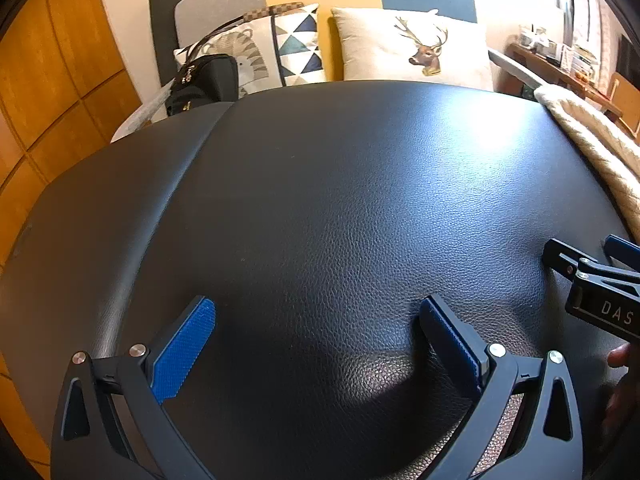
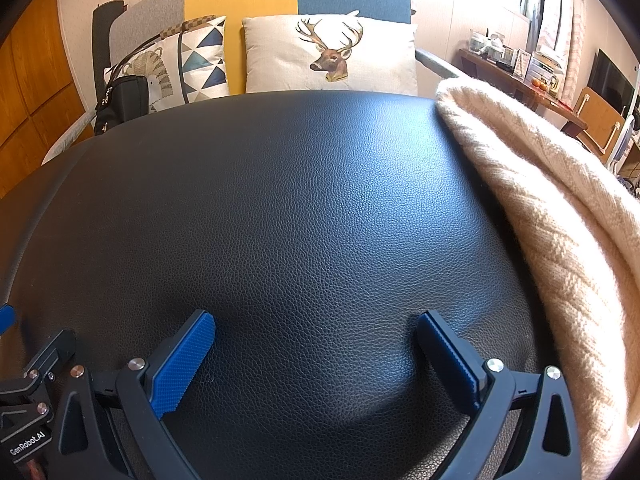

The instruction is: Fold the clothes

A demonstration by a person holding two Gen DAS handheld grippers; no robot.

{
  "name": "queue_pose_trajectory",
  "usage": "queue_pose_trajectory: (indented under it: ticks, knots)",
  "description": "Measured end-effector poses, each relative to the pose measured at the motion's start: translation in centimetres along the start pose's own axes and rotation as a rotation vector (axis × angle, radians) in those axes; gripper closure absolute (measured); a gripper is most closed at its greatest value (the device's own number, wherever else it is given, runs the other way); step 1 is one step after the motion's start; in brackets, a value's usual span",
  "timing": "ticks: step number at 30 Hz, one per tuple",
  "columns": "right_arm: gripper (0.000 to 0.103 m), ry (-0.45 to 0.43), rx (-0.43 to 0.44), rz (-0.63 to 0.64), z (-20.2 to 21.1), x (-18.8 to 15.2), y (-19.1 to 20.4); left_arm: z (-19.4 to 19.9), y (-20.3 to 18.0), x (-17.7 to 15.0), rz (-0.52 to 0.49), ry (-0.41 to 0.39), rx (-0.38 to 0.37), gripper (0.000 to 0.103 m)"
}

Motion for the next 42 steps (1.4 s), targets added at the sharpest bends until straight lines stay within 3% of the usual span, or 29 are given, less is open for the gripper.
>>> queue_pose_trajectory:
  ticks: [11, 26, 28, 31, 35, 39, 42]
  knots:
    - [0.000, -0.001, 0.001, -0.001, 0.0, 0.0, 0.0, 0.8, -0.1, -0.6, 0.025, -0.003, 0.023, 0.000]
    - [0.000, 0.005, 0.049, 0.024, 1.1, 0.2, -1.4, 3.0, -2.6, -2.4, -0.081, -0.018, -0.022, 0.000]
    - [0.000, -0.015, 0.002, 0.015, 2.0, 0.5, -3.5, 3.6, -2.8, -2.5, -0.098, -0.034, -0.035, 0.000]
    - [0.000, -0.063, -0.149, 0.004, 4.0, 1.3, -8.1, 4.4, -3.4, -2.7, -0.122, -0.048, -0.056, 0.000]
    - [0.000, -0.023, -0.263, -0.037, 4.3, 1.8, -14.3, 5.3, -4.4, -3.2, -0.154, -0.061, -0.084, 0.000]
    - [0.000, 0.163, -0.278, 0.002, 0.4, 0.6, -17.2, 5.6, -5.0, -4.1, -0.173, -0.058, -0.114, 0.000]
    - [0.000, 0.128, -0.302, 0.071, -0.3, -0.4, -16.7, 5.6, -4.8, -4.6, -0.177, -0.051, -0.123, 0.000]
Point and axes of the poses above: each gripper's, at about its wrist camera, not at the fingertips, and z roughly against the way its jaws point, y to its left, x to its top, the point moved 3 cm from there along -z, roughly the way its jaws point, and after that the axes turned 13 degrees about z, right-handed, at the moved point
